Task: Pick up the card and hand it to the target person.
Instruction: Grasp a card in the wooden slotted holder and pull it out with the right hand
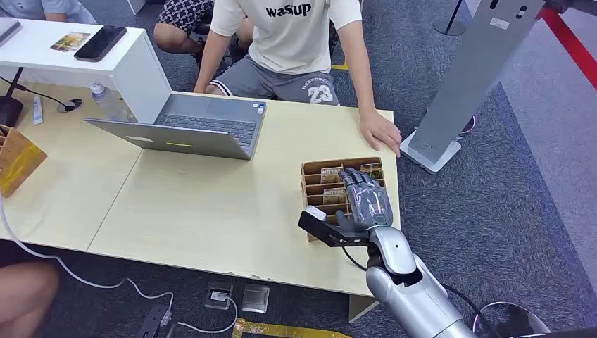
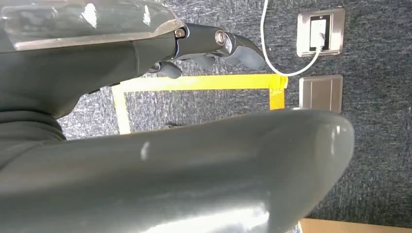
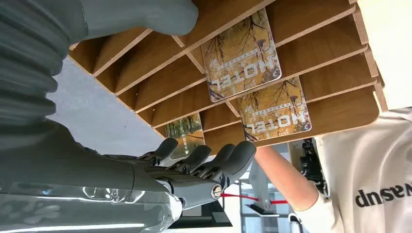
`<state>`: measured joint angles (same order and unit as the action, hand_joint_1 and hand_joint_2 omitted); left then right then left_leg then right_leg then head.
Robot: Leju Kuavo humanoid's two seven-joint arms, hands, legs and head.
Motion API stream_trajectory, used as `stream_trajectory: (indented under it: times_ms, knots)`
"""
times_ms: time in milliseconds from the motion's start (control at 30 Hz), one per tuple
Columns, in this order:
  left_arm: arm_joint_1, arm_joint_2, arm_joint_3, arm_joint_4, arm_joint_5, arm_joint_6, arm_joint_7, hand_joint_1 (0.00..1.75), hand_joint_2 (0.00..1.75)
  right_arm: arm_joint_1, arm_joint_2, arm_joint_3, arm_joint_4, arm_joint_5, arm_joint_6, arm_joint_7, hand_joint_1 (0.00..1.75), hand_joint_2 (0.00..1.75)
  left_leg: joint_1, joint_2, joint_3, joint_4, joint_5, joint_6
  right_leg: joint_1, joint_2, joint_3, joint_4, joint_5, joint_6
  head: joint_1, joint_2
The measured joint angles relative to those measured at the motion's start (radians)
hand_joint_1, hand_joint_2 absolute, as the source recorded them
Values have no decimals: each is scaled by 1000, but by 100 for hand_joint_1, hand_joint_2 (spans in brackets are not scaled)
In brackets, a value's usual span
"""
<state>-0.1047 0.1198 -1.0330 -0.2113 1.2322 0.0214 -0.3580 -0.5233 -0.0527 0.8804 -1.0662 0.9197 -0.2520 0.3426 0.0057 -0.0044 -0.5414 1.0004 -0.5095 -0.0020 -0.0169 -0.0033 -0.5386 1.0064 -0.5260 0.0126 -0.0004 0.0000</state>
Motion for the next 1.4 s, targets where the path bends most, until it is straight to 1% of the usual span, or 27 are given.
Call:
stream_trajectory:
  times_ms: [100, 267, 400, 533, 700, 800, 833, 867, 933, 1033, 1400]
  knots:
    - [0, -1, 0, 0, 0, 0, 0, 0, 0, -2, 2, 0, 8, -1, -1, -1, 61, 175, 0, 0, 0, 0, 0, 0, 0, 0, 0, 0, 0, 0, 0, 0]
    - [0, -3, 0, 0, 0, 0, 0, 0, 0, -7, 3, 0, 29, -8, -1, -1, 63, 175, 0, 0, 0, 0, 0, 0, 0, 0, 0, 0, 0, 0, 0, 0]
    - [-1, -4, 0, 0, 0, 0, 0, 0, 0, -13, 5, 0, 47, -13, -2, -3, 75, 175, 0, 0, 0, 0, 0, 0, 0, 0, 0, 0, 0, 0, 0, 0]
    - [-1, -5, 0, 0, 0, 0, 2, 0, 0, -18, 7, 0, 62, -13, -7, -8, 76, 175, 0, 0, 0, 0, 0, 0, 0, 0, 0, 0, 0, 0, 0, 0]
    - [-2, -5, 0, 0, 1, 0, 3, 0, 0, -24, 9, -1, 74, -13, -11, -12, 96, 175, 0, 0, 0, 0, 0, 0, 0, 0, 0, 0, 0, 0, 0, 0]
    - [-3, -5, 0, 0, 1, 0, 3, 0, 0, -25, 9, -1, 80, -13, -11, -12, 123, 175, 0, 0, 0, 0, 0, 0, 0, 0, 0, 0, 0, 0, 0, 0]
    - [-3, -5, 0, 0, 1, 0, 4, 0, 0, -26, 9, -1, 83, -13, -11, -12, 126, 175, 0, 0, 0, 0, 0, 0, 0, 0, 0, 0, 0, 0, 0, 0]
    - [-4, -5, 0, 0, 1, 0, 4, 0, 0, -28, 9, -1, 85, -13, -11, -12, 123, 175, 0, 0, 0, 0, 0, 0, 0, 0, 0, 0, 0, 0, 0, 0]
    - [-4, -5, 0, 0, 1, 0, 5, 0, 0, -32, 9, -2, 88, -11, -11, -11, 122, 175, 0, 0, 0, 0, 0, 0, 0, 0, 0, 0, 0, 0, 0, 0]
    - [-5, -5, 0, 0, 1, 0, 6, 0, 0, -34, 10, -2, 92, -10, -12, -11, 130, 175, 0, 0, 0, 0, 0, 0, 0, 0, 0, 0, 0, 0, -1, 0]
    - [-5, -5, -1, 0, 0, 0, 9, 0, 0, -35, 10, -2, 101, -11, -21, -13, 139, 175, 0, 0, 1, 0, 0, 0, 0, 0, 1, 0, 0, 0, 0, 0]
